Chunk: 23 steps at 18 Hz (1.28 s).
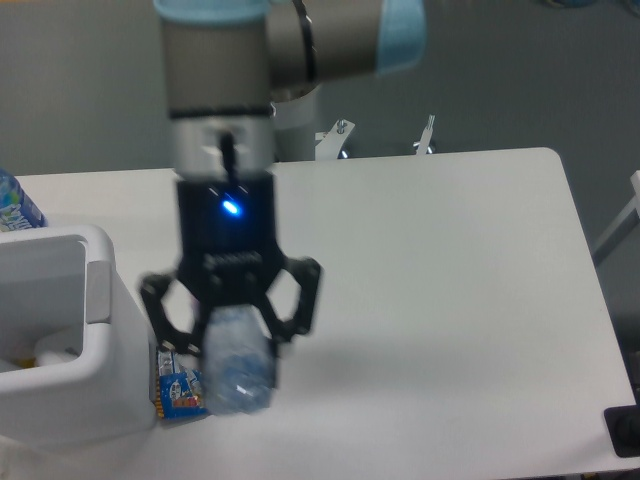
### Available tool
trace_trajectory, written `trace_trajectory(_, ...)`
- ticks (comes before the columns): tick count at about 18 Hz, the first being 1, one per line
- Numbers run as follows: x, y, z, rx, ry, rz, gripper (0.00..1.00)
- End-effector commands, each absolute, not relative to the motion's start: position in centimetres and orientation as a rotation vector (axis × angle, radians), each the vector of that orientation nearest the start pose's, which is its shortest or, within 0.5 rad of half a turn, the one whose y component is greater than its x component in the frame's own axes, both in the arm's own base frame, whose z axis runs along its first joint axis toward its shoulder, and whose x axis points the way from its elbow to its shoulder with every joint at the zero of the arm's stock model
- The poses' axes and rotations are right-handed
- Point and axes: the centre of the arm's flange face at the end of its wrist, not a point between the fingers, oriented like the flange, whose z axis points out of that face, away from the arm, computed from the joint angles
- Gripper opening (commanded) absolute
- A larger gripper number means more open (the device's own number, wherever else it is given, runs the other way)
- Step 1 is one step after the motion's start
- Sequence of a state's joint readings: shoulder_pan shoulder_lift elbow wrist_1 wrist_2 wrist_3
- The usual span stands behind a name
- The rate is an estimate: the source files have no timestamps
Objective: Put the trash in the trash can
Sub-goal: 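Lift the bottle and carry it over the white trash bin, then lower the bottle into the bin and open the gripper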
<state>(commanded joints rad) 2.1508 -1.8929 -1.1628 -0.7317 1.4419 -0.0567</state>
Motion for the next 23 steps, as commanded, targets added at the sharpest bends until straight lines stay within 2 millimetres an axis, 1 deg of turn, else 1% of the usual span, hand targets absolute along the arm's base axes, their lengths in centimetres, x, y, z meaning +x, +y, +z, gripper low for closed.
trace_trajectory(3,-21.5,64.5,62.6,-2.116,-0.599,0.114,0.57)
trace_trajectory(5,-19.7,65.2,62.4,-2.126,-0.572,0.095,0.57)
trace_trajectory(6,-19.2,65.5,62.0,-2.135,-0.566,0.087,0.57)
trace_trajectory(7,-18.2,66.0,61.6,-2.145,-0.55,0.076,0.57)
trace_trajectory(9,-14.7,67.8,60.0,-2.182,-0.496,0.038,0.57)
trace_trajectory(12,-12.3,69.4,58.1,-2.216,-0.456,-0.024,0.57)
trace_trajectory(14,-11.8,70.1,57.0,-2.234,-0.453,-0.035,0.57)
trace_trajectory(15,-11.2,70.6,56.4,-2.245,-0.445,-0.042,0.58)
trace_trajectory(16,-11.2,70.8,56.0,-2.249,-0.445,-0.043,0.61)
trace_trajectory(17,-11.3,71.2,55.1,-2.263,-0.447,-0.047,0.69)
trace_trajectory(18,-11.4,71.3,54.7,-2.268,-0.451,-0.048,0.78)
trace_trajectory(19,-11.4,71.2,54.3,-2.278,-0.448,-0.045,0.93)
trace_trajectory(20,-11.3,71.1,54.0,-2.284,-0.45,-0.044,1.0)
trace_trajectory(22,-11.6,70.8,53.7,-2.29,-0.469,-0.047,1.0)
trace_trajectory(23,-11.9,70.6,53.0,-2.302,-0.482,-0.046,1.0)
